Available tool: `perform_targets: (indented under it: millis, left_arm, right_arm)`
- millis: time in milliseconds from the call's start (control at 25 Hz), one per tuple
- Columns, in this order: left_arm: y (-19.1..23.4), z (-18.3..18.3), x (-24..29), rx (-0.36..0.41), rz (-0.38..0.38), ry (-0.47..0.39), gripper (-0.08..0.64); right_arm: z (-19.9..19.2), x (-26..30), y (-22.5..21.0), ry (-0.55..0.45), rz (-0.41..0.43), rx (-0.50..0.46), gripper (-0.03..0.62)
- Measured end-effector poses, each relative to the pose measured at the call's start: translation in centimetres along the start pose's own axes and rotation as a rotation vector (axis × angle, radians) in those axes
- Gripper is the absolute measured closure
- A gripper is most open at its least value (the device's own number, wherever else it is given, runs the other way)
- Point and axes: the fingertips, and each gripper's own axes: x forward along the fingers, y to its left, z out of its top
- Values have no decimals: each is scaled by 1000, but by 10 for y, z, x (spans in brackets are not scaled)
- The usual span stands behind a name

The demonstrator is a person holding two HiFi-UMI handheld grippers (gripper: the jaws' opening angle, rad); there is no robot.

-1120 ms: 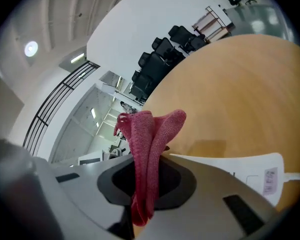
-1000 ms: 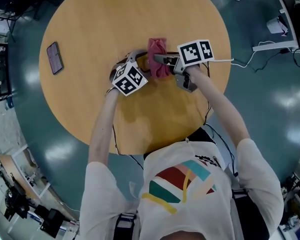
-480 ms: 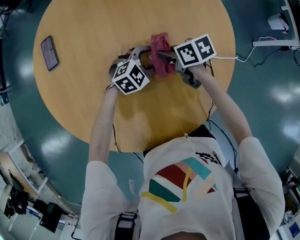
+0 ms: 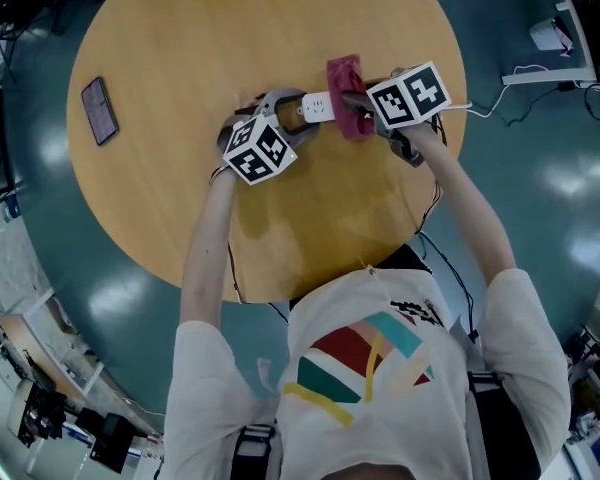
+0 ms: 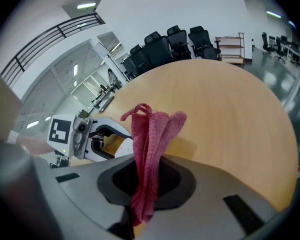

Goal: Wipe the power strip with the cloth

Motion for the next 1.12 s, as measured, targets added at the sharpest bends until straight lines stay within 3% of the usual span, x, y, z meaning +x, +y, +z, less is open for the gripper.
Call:
perform_targets:
  millis: [440, 840, 1000, 1120]
  left_arm:
    - [2, -12, -20, -4, -2, -2, 263]
    - [1, -13, -17, -23, 16, 2, 262]
    - [2, -18, -27, -97, 63, 10, 261]
    - [8, -40, -53, -218, 78, 22, 262]
  right_arm:
    - [-25, -50, -55, -53, -171, 95, 553]
    - [-39, -54, -68, -102, -174, 147, 552]
    - [-42, -57, -69, -107, -175, 151, 552]
    - [-32, -48, -56, -110, -189, 103, 552]
